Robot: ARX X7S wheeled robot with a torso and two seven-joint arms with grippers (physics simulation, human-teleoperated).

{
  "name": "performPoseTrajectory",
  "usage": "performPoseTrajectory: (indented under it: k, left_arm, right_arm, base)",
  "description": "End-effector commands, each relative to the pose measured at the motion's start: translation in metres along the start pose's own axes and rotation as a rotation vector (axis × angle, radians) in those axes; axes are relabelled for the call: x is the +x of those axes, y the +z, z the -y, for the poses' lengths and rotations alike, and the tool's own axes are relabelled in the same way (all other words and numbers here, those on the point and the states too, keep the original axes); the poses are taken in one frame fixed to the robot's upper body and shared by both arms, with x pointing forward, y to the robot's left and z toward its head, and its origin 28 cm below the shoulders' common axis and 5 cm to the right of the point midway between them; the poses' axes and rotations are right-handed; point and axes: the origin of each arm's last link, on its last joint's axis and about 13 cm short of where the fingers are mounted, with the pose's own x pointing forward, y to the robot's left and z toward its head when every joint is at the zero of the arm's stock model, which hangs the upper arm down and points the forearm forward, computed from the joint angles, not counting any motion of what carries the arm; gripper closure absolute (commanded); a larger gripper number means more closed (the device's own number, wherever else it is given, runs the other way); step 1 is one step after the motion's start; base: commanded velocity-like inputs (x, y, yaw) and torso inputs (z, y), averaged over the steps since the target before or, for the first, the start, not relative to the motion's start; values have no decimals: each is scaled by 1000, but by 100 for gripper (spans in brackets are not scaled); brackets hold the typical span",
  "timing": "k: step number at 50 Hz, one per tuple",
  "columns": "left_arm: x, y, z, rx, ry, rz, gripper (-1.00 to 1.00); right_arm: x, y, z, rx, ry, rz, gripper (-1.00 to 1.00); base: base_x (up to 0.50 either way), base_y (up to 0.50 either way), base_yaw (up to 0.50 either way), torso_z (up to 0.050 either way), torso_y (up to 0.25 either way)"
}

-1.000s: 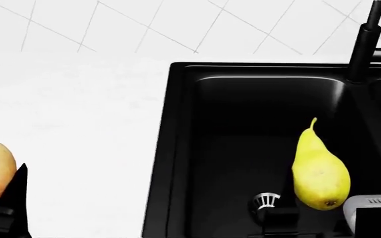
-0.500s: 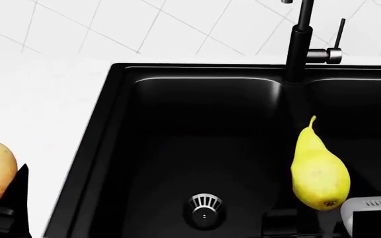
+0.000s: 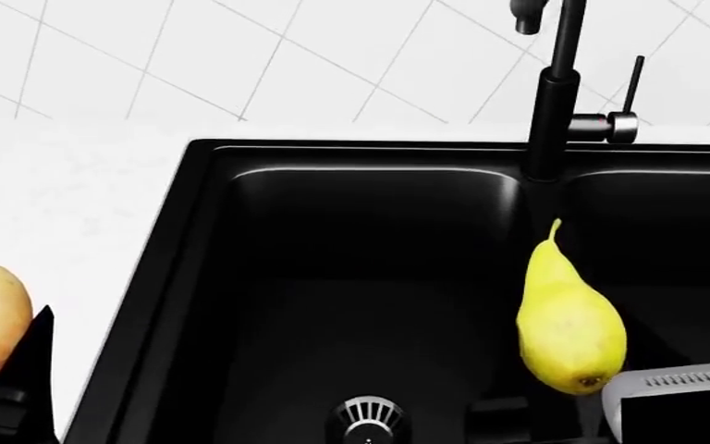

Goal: There is a mixed pile of frozen fruits and vegetables on the counter. Locate all the frozen vegetables and place the items in a bowl on the counter. Take all the frozen fruits and defrost them in a running sink.

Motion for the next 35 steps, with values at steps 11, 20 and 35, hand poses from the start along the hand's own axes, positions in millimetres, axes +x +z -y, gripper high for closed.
performPoseTrajectory:
  k: [11,20,35]
  left_arm:
    - [-5,9,0,-24,-8,15,100]
    - [-7,10,-2,-26,0,27,100]
    - [-7,12,-4,-33,6,35,100]
  right_arm:
    - [66,-4,-32,-23,275,-193,100]
    - [119,-20,-56,-17,371,-293,100]
    - [177,-64,-83,-9,440,-389,100]
  base:
    - [0,0,0,1,0]
    - [0,0,0,0,1]
    - [0,0,0,0,0]
